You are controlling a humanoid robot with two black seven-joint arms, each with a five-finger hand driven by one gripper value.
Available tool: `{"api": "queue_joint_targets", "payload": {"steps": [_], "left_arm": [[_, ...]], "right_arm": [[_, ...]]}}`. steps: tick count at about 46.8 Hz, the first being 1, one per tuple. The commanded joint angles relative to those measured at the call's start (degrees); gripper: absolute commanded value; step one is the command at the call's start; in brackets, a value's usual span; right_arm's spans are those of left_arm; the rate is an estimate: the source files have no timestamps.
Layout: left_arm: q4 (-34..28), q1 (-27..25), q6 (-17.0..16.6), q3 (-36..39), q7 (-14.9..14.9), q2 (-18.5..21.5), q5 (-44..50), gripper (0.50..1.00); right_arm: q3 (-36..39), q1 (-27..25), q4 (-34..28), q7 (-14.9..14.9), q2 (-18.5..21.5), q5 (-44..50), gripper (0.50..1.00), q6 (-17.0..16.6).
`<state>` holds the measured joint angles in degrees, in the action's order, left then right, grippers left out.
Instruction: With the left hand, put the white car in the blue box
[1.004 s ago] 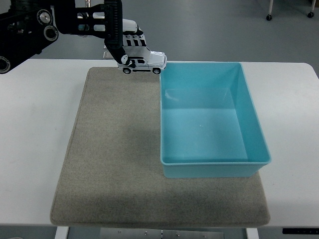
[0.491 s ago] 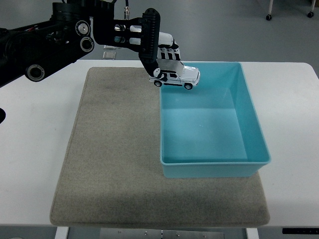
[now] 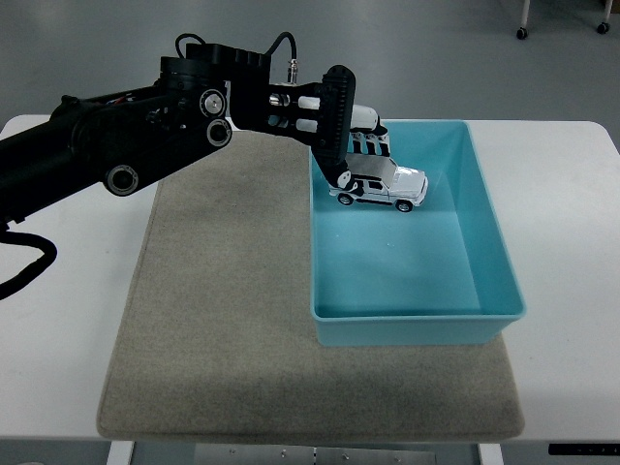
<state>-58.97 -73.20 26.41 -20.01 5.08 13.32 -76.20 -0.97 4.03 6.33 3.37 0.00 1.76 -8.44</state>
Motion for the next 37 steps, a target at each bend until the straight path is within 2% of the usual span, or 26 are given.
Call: {"api": "queue_joint_targets", "payload": {"steps": [1,11,13,15,17,22,30,31,33,37], "left_arm": [[0.08,1.04,-0.66,0.23,0.02,-0.40,-0.18,0.506],[2.10,2.62,-0.83,0.59,0.02,-2.42,-0.53,0.516],[2.10,2.89,-0.92,0.67,0.02,-2.51,-0.53,0.565],[2.10,3.15,-1.27,0.85,0.02,-2.51,-0.62,0.636],[2.10,3.33,-1.62,0.85,-0.07,-2.51,-0.62,0.677],[2.10,3.59,-1.71,0.85,-0.07,-2.51,-0.53,0.741],[2.10,3.77,-1.71,0.85,-0.16,-2.51,-0.53,0.769],[2.10,3.77,-1.80,0.94,-0.07,-2.51,-0.53,0.790],[2.10,3.77,-1.80,0.85,-0.16,-2.51,-0.53,0.878],[2.10,3.77,-1.80,0.85,-0.16,-2.51,-0.53,0.885]], "right_arm": [[0.00,-0.07,0.00,0.05,0.00,0.00,0.936,0.00],[0.00,0.01,0.00,0.05,0.00,0.00,0.936,0.00],[0.00,0.01,0.00,0.05,0.00,0.00,0.936,0.00],[0.00,0.01,0.00,-0.03,0.00,0.00,0.936,0.00],[0.00,0.01,0.00,-0.03,0.00,0.00,0.936,0.00],[0.00,-0.07,0.00,0.05,0.00,0.00,0.936,0.00],[0.00,0.01,0.00,0.05,0.00,0.00,0.936,0.00],[0.00,0.01,0.00,0.05,0.00,0.00,0.936,0.00],[0.00,0.01,0.00,0.05,0.00,0.00,0.936,0.00],[0.00,0.01,0.00,0.05,0.00,0.00,0.936,0.00]]}}
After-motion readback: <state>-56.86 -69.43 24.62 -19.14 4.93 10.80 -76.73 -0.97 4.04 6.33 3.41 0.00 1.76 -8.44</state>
